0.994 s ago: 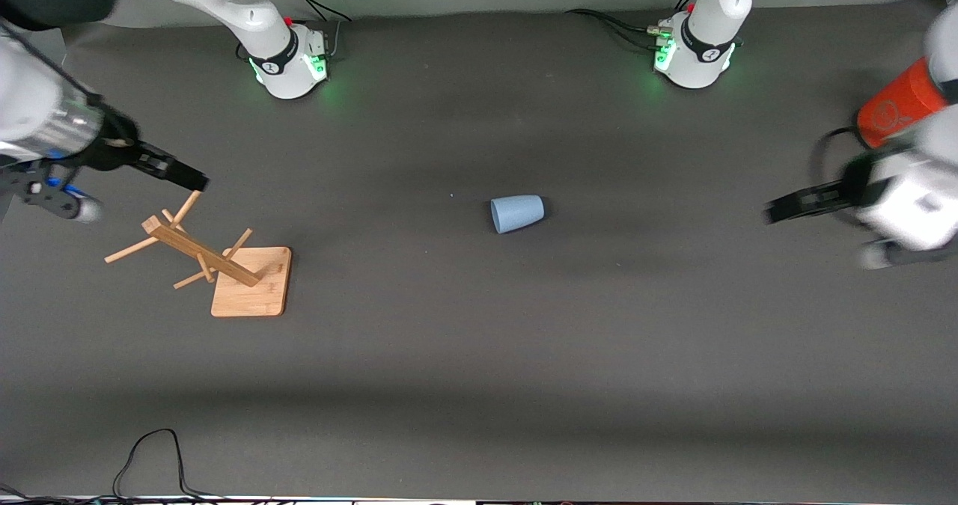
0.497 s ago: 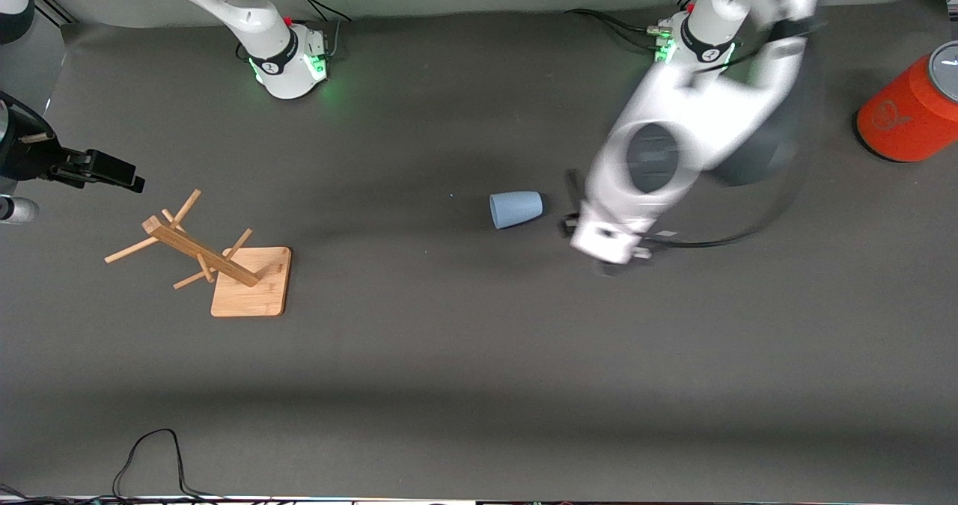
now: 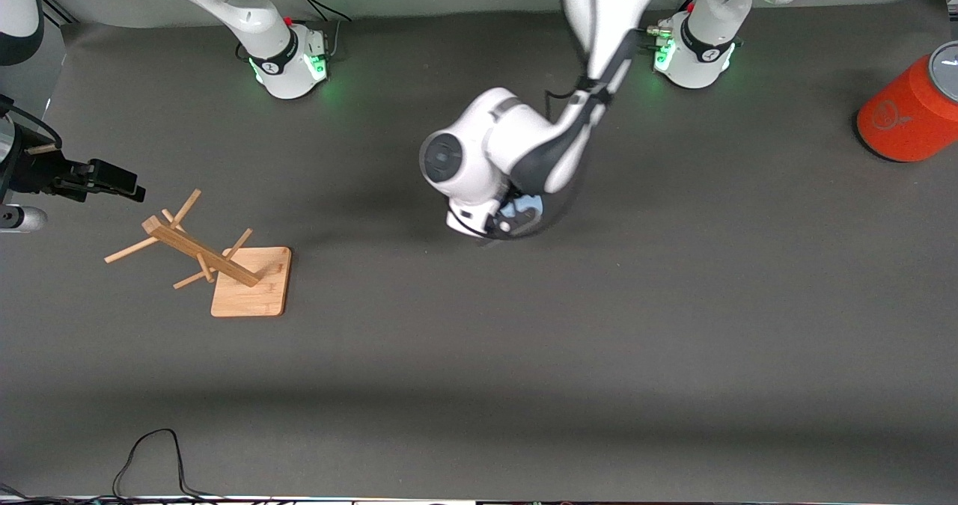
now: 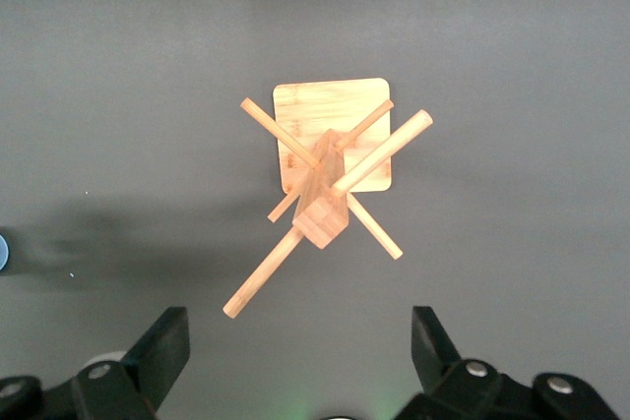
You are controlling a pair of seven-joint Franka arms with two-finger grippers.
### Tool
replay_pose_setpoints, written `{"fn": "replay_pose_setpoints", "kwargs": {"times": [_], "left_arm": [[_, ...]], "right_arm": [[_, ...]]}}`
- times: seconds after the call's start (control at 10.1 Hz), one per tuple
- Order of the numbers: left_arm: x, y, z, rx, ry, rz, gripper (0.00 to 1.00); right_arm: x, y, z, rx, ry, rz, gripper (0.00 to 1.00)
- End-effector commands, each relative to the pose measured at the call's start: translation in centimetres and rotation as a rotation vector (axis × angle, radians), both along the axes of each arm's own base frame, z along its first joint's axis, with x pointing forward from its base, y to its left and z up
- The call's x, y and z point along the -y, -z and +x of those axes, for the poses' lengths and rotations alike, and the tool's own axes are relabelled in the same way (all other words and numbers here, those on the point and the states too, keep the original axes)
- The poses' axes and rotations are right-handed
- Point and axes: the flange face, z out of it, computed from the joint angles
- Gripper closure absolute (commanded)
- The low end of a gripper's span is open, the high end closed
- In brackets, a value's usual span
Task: Rotate and upright cup with both arms
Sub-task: 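Reach the left gripper down to the lying blue cup, then close the left gripper around the cup's rim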
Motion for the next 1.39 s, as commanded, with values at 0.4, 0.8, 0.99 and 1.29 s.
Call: {"fn": "replay_pose_setpoints", "kwargs": {"times": [0.4,0.8,0.99,1.29], "left_arm": [[2.1,3.4,-2.6,0.018,0.029,0.104,1.0],[2.0,3.0,-2.8,0.007,0.038,0.112,1.0],[1.8,2.0,-2.7,-0.021,0.075,0.115,1.0],[0.7,0.2,-1.5,-0.098,0.123,0.106,1.0]], "right_arm": [[-0.6,-0.3,-1.0,0.011,-0.031,-0.012,0.0],[-0.8,-0.1,-0.7,0.007,-0.031,-0.012,0.0],[-0.8,0.0,-0.5,0.008,-0.037,-0.014,0.0],[-0.7,-0.9,-0.5,0.057,-0.041,-0.031,0.0]]}}
